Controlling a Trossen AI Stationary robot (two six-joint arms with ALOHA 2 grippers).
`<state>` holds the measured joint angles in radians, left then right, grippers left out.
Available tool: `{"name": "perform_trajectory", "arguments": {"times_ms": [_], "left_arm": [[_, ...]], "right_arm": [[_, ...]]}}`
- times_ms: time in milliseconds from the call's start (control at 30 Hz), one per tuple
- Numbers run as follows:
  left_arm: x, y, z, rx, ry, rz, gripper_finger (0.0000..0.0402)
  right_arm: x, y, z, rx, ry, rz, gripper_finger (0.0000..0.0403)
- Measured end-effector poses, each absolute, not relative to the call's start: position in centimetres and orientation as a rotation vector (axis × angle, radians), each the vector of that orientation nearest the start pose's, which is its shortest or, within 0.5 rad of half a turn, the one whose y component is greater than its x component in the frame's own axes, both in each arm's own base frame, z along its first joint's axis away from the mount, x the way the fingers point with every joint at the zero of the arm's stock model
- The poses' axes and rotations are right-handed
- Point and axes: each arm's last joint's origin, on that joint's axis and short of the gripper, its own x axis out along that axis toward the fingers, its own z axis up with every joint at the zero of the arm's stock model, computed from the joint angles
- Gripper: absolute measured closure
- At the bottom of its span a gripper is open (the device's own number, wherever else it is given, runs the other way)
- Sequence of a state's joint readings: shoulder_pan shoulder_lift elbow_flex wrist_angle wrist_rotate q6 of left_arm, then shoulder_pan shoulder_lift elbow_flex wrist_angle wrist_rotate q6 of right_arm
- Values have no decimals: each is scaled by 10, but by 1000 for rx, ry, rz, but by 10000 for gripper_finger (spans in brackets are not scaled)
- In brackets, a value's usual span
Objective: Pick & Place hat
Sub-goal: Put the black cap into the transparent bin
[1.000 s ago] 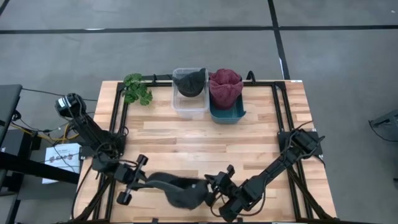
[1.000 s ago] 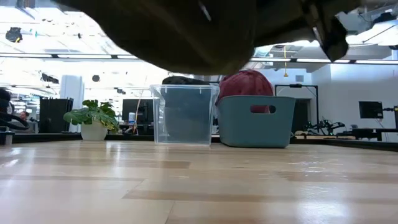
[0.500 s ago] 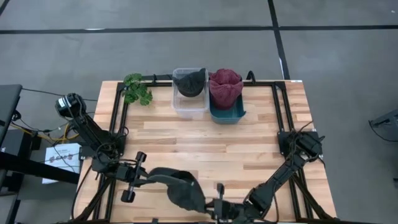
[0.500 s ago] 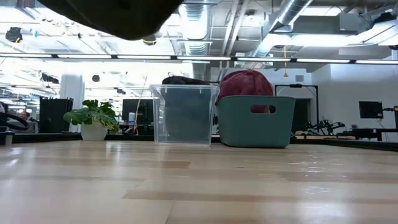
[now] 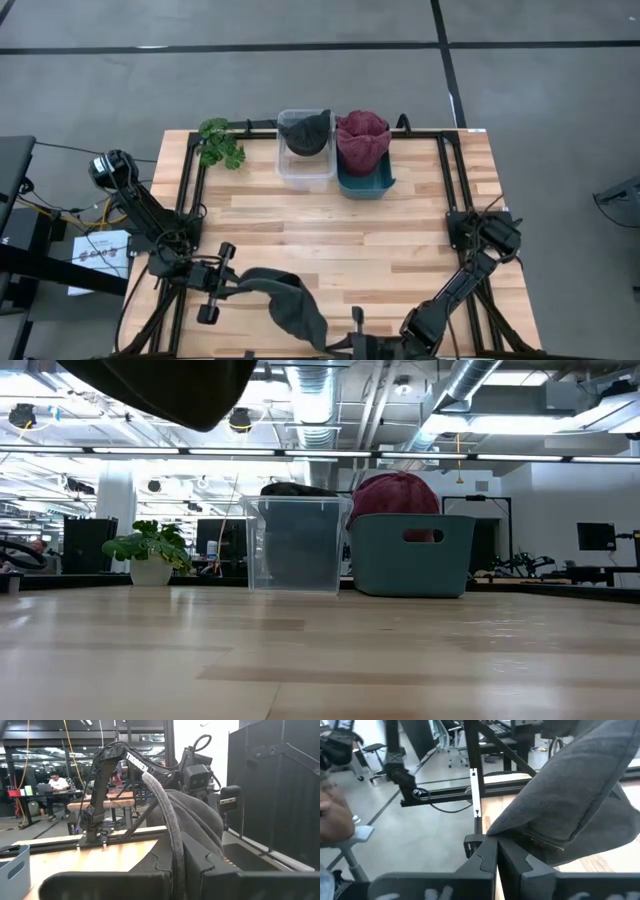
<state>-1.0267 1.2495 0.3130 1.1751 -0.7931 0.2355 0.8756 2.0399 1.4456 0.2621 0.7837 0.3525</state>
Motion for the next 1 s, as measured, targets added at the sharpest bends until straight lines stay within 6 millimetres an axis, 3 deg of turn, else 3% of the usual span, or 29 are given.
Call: {"name": "perform_trajectory", "arguments": {"times_ms": [200, 333, 433, 733, 867, 1000], "left_arm": [[129, -174, 213, 45, -170, -214, 387], [130, -173, 212, 53, -161, -190, 387], [130, -173, 212, 54, -162, -190, 387], [129, -176, 213, 67, -187, -268, 387], [126, -177, 215, 65, -198, -303, 387], [125, -177, 216, 81, -210, -298, 387]], "right_arm": [[299, 350, 234, 119, 228, 24, 403], [280, 360, 240, 65, 197, -106, 403], [280, 357, 240, 79, 169, -197, 403], [318, 310, 220, 154, 268, -370, 403], [322, 289, 206, 230, 382, -444, 403], [321, 283, 200, 295, 466, -446, 403]]}}
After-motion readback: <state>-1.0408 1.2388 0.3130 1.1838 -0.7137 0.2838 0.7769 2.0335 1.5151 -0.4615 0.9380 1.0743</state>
